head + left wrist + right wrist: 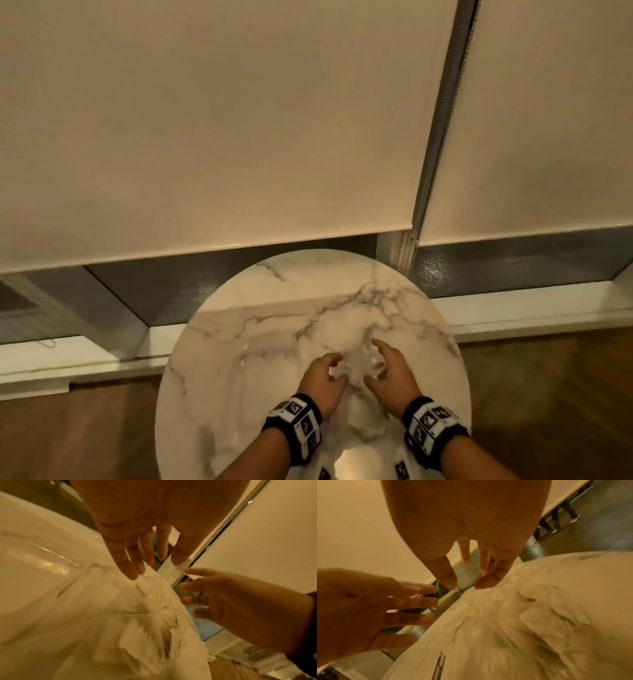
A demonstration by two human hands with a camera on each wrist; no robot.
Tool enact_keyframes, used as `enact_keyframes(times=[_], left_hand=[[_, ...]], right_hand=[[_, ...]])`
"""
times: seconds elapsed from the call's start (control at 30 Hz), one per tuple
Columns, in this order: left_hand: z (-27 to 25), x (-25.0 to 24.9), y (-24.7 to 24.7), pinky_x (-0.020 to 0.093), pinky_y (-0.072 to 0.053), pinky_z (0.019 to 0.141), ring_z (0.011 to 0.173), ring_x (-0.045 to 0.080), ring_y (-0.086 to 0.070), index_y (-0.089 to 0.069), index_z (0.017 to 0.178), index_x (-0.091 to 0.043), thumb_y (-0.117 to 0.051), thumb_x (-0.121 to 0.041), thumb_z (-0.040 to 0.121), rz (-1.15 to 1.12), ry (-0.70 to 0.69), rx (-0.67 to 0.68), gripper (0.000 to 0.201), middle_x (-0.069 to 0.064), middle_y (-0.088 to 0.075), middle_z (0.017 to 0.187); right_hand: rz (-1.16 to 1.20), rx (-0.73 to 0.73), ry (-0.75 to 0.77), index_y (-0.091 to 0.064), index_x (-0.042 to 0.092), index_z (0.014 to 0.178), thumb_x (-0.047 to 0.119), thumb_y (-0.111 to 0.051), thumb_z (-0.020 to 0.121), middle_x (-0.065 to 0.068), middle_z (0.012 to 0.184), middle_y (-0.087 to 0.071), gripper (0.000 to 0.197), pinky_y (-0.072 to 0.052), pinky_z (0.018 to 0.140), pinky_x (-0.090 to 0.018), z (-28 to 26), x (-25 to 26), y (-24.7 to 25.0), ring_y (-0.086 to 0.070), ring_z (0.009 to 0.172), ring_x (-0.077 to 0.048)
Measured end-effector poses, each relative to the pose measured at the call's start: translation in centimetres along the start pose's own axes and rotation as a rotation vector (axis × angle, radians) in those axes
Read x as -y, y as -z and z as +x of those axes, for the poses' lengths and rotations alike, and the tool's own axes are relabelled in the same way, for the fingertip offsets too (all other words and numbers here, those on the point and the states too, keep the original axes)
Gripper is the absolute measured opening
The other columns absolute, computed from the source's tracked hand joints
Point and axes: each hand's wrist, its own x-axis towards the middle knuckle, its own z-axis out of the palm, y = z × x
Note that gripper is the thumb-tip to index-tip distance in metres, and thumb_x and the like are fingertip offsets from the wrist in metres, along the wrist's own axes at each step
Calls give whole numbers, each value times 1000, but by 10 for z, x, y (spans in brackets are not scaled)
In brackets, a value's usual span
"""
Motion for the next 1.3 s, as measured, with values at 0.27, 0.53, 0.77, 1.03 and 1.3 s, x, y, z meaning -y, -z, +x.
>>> enact_keyframes(times=[0.27,0.53,0.77,1.03,1.3], left_hand=[[16,-6,-44,37,-52,94,111,20,-59,-53,131,-27,-63,-43,89,-206,278,37,46,-3,-59,127],[-8,-8,-39,15,-47,81,97,7,-56,-58,118,-34,-57,-6,86,48,-59,-141,43,-7,-58,119],[-7,-39,-42,27,-48,92,102,-1,-56,-64,108,-31,-57,-26,91,252,-364,-40,20,-15,-63,109],[-13,-44,-54,35,-53,77,80,12,-60,-66,92,-25,-62,-31,84,315,-243,121,11,-3,-63,92],[-25,-37,-57,30,-53,77,81,8,-62,-65,91,-26,-58,-33,87,104,-217,-59,10,-6,-69,87]], right_hand=[[7,239,-206,-62,20,124,19,-57,90,-6,110,-70,34,-57,85,-37,20,-10,-19,-67,96,-22],[543,172,-221,-63,9,85,-4,-54,90,-8,79,-63,17,-52,56,-30,-19,4,22,-60,69,-19],[663,238,-158,-61,9,87,-4,-49,93,-7,76,-63,18,-55,55,-34,-35,17,64,-58,63,-18],[660,148,-67,-58,8,100,-6,-40,97,-7,78,-66,22,-54,56,-34,-41,11,73,-65,65,-17],[340,221,86,-55,30,120,41,-77,80,8,107,-64,47,-52,66,-22,-39,-11,62,-65,90,-8]])
